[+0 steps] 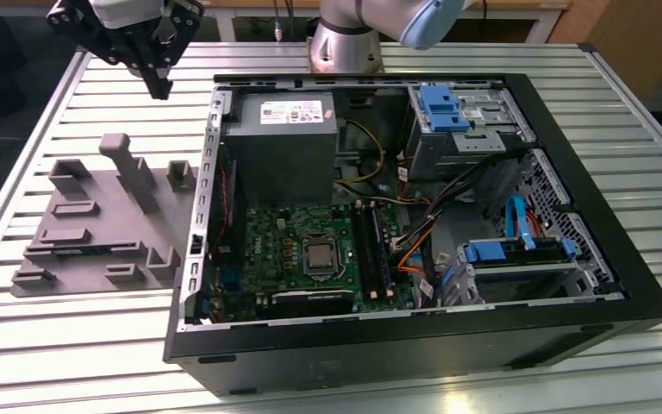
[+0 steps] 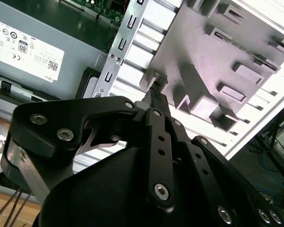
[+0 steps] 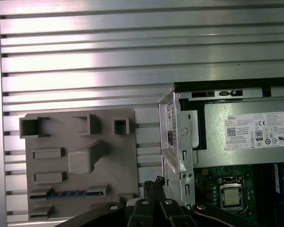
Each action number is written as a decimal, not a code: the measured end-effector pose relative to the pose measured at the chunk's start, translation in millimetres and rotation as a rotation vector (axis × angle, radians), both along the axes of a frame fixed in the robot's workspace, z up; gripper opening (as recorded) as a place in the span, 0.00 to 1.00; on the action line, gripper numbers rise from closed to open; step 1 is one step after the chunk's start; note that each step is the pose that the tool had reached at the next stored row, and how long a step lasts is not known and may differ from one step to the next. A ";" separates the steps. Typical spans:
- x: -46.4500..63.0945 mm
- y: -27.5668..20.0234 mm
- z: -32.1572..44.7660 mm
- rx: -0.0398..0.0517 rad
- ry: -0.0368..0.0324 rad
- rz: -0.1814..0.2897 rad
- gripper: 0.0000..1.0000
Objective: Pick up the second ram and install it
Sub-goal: 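Reach for the second ram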
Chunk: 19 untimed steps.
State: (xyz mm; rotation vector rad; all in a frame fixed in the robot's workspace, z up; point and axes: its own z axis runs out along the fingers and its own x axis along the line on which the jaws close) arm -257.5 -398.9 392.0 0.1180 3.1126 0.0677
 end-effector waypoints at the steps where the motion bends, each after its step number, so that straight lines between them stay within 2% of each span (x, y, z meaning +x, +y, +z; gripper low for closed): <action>1: -0.7 0.0 0.0 0.0000 0.0000 0.000 0.11; 6: -4.1 0.0 0.0 -0.0001 0.0000 0.000 0.11; 7: -17.7 0.0 -0.3 0.0000 0.0000 0.000 0.11; 19: -22.3 0.0 -0.4 0.0000 0.0000 0.000 0.11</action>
